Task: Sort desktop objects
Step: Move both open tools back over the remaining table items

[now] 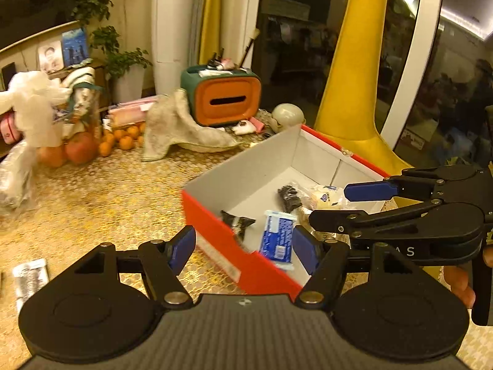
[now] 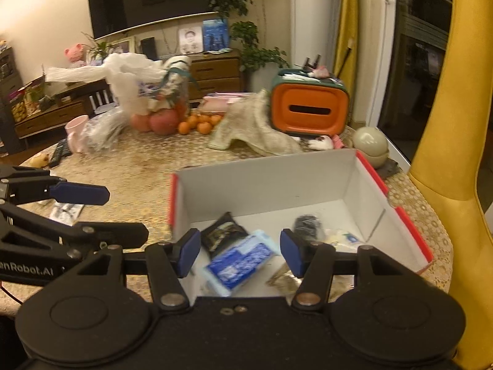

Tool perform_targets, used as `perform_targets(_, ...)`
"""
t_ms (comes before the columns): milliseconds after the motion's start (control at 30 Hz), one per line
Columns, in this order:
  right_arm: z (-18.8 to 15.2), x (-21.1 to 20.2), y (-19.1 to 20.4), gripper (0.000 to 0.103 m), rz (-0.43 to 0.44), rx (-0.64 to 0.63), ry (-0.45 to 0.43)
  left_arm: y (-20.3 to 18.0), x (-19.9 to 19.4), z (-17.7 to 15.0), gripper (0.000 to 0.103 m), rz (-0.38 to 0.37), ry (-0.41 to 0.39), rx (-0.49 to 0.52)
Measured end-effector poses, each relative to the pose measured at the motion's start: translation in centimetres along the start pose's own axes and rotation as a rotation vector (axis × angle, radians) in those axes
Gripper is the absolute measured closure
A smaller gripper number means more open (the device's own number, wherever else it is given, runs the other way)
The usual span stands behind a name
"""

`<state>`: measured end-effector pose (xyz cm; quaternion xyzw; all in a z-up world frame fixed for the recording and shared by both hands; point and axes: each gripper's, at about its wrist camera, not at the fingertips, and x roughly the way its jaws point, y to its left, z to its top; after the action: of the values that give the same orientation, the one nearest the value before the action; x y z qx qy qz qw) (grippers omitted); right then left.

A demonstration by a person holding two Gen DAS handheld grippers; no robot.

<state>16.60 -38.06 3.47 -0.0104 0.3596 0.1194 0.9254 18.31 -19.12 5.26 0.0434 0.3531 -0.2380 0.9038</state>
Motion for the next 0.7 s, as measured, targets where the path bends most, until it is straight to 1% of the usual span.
perform_targets(133,0.2,-0.5,1.9,0.046,0.024,-0.017,-0.008,1.3,-2.3,-1.2,0.035,0.025,-0.024,-0.005)
perform_targets(300,0.6,-0.6,4.9,0.045,0.052,-0.056,-0.012,3.7,-4.7,-2.8,0.035,0.058,-0.052,-0.042)
perform_targets(433,0.7,-0.3,7.4,0.044,0.079,-0.08,-0.006,5.6,-6.5,-4.2,0.035,0.109,-0.064,-0.053)
perform_targets(700,0.9,0.8,12.2,0.043,0.135,-0.111,0.001,10.0,-9.2,-6.7,0.035,0.179,-0.08,-0.098)
